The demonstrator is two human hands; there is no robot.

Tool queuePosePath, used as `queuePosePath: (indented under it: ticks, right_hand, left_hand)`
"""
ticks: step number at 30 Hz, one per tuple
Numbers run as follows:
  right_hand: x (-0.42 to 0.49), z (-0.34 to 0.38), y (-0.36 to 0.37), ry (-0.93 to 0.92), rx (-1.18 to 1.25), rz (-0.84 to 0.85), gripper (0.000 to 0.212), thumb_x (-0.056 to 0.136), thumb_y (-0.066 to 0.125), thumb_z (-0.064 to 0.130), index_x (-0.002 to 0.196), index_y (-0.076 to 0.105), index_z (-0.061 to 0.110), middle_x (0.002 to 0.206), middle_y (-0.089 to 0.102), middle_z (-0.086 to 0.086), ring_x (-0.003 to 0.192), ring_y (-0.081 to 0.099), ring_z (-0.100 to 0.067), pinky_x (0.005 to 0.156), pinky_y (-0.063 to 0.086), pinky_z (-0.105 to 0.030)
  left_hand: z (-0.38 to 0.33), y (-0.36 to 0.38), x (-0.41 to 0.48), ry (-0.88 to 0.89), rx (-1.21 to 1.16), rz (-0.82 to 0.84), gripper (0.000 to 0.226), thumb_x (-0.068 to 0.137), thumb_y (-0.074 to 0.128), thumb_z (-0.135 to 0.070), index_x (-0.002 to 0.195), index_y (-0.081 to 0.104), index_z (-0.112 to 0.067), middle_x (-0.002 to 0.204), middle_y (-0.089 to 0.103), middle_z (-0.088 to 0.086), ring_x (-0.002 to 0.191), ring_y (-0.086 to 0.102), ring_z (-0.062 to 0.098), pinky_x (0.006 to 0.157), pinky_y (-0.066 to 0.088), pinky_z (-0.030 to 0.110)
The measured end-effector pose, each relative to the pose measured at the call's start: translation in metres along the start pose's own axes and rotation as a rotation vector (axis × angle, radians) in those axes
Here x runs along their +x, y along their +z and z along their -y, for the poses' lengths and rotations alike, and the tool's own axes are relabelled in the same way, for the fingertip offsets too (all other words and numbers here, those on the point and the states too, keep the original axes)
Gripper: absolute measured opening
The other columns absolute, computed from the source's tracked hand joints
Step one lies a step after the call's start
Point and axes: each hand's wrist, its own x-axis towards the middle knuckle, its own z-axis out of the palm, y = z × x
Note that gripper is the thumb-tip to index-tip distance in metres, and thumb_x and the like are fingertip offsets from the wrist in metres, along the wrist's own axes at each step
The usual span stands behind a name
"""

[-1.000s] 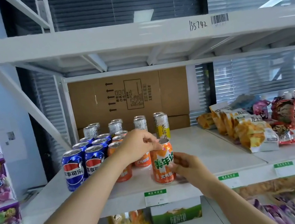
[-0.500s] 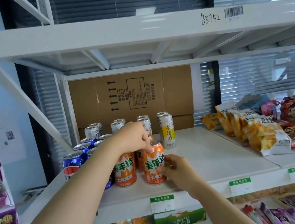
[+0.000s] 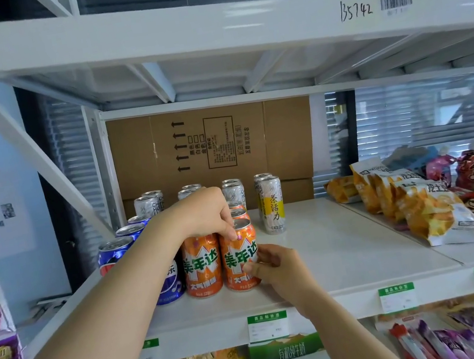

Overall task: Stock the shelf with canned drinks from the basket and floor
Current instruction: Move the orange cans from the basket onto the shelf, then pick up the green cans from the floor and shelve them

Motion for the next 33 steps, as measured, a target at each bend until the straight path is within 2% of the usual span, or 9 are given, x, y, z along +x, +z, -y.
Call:
queuePosePath:
  ticks: [8, 12, 16, 18, 20, 22, 24, 28, 33]
  right_hand:
    - [-0.006, 0.007, -0.003, 0.0, 0.002, 0.046, 0.026, 0.085, 0.073, 0.018, 0.11, 0.068, 0.025, 0.103, 0.075, 0.007, 0.098, 0.07, -0.009, 0.085, 0.055, -0.024]
    - [-0.01, 0.014, -0.004, 0.042, 0.022, 0.026, 0.028, 0.088, 0.07, 0.02, 0.115, 0.065, 0.019, 0.109, 0.073, 0.003, 0.103, 0.068, -0.013, 0.091, 0.054, -0.028]
    - [-0.018, 0.024, -0.008, 0.113, -0.008, -0.077, 0.028, 0.093, 0.062, 0.028, 0.118, 0.063, 0.015, 0.112, 0.069, -0.001, 0.101, 0.064, -0.016, 0.08, 0.052, -0.024]
    - [-0.022, 0.032, -0.013, 0.166, 0.035, -0.137, 0.026, 0.095, 0.059, 0.033, 0.115, 0.06, 0.016, 0.113, 0.066, -0.004, 0.105, 0.062, -0.019, 0.088, 0.054, -0.031]
    - [-0.027, 0.039, -0.019, 0.146, 0.02, -0.2, 0.031, 0.096, 0.055, 0.037, 0.117, 0.057, 0.014, 0.113, 0.065, -0.004, 0.106, 0.062, -0.02, 0.093, 0.053, -0.037]
    - [-0.033, 0.043, -0.023, 0.108, -0.001, -0.257, 0.036, 0.097, 0.054, 0.038, 0.119, 0.058, 0.009, 0.111, 0.066, -0.007, 0.105, 0.064, -0.021, 0.092, 0.054, -0.038]
    - [-0.041, 0.046, -0.025, 0.092, 0.016, -0.308, 0.036, 0.097, 0.055, 0.037, 0.118, 0.06, 0.009, 0.107, 0.068, -0.008, 0.103, 0.065, -0.023, 0.09, 0.055, -0.038]
    - [-0.064, 0.05, -0.024, 0.082, 0.006, -0.348, 0.034, 0.097, 0.055, 0.038, 0.115, 0.063, 0.01, 0.101, 0.069, -0.004, 0.101, 0.066, -0.023, 0.086, 0.056, -0.036]
    - [-0.103, 0.058, -0.03, 0.047, 0.022, -0.366, 0.032, 0.098, 0.053, 0.038, 0.113, 0.065, 0.013, 0.105, 0.07, -0.003, 0.1, 0.067, -0.019, 0.088, 0.056, -0.035]
  left_hand:
    - [0.004, 0.006, -0.003, 0.005, -0.046, -0.052, 0.023, 0.082, 0.075, -0.029, 0.101, 0.076, -0.016, 0.109, 0.072, -0.004, 0.086, 0.066, 0.007, 0.066, 0.051, 0.017]
    - [0.001, 0.009, -0.01, -0.001, -0.069, -0.075, 0.024, 0.083, 0.073, -0.03, 0.103, 0.075, -0.015, 0.102, 0.073, -0.002, 0.086, 0.066, 0.01, 0.072, 0.053, 0.025]
    - [-0.002, 0.007, -0.026, -0.002, -0.101, -0.108, 0.028, 0.087, 0.068, -0.04, 0.105, 0.073, -0.018, 0.101, 0.069, -0.006, 0.091, 0.063, 0.015, 0.076, 0.053, 0.031]
    - [-0.001, 0.008, -0.038, -0.012, -0.208, -0.23, 0.032, 0.09, 0.063, -0.039, 0.115, 0.068, -0.019, 0.109, 0.063, -0.006, 0.099, 0.058, 0.011, 0.082, 0.049, 0.03]
    - [-0.004, 0.013, -0.049, 0.009, -0.353, -0.374, 0.034, 0.093, 0.06, -0.038, 0.121, 0.064, -0.018, 0.117, 0.062, -0.006, 0.103, 0.053, 0.006, 0.078, 0.044, 0.022]
    - [-0.009, 0.022, -0.059, 0.043, -0.485, -0.461, 0.034, 0.095, 0.057, -0.036, 0.121, 0.064, -0.017, 0.119, 0.062, -0.006, 0.103, 0.052, 0.004, 0.071, 0.037, 0.01]
    - [-0.018, 0.035, -0.068, 0.062, -0.597, -0.479, 0.033, 0.096, 0.055, -0.036, 0.122, 0.064, -0.017, 0.118, 0.062, -0.007, 0.105, 0.053, 0.003, 0.07, 0.036, 0.006]
    - [-0.036, 0.067, -0.075, 0.128, -0.771, -0.464, 0.032, 0.095, 0.055, -0.041, 0.118, 0.065, -0.021, 0.118, 0.066, -0.005, 0.109, 0.06, 0.011, 0.088, 0.05, 0.026]
    - [-0.072, 0.096, -0.076, 0.166, -1.136, -0.395, 0.032, 0.096, 0.057, -0.033, 0.117, 0.063, -0.01, 0.111, 0.067, 0.006, 0.104, 0.065, 0.019, 0.083, 0.057, 0.029]
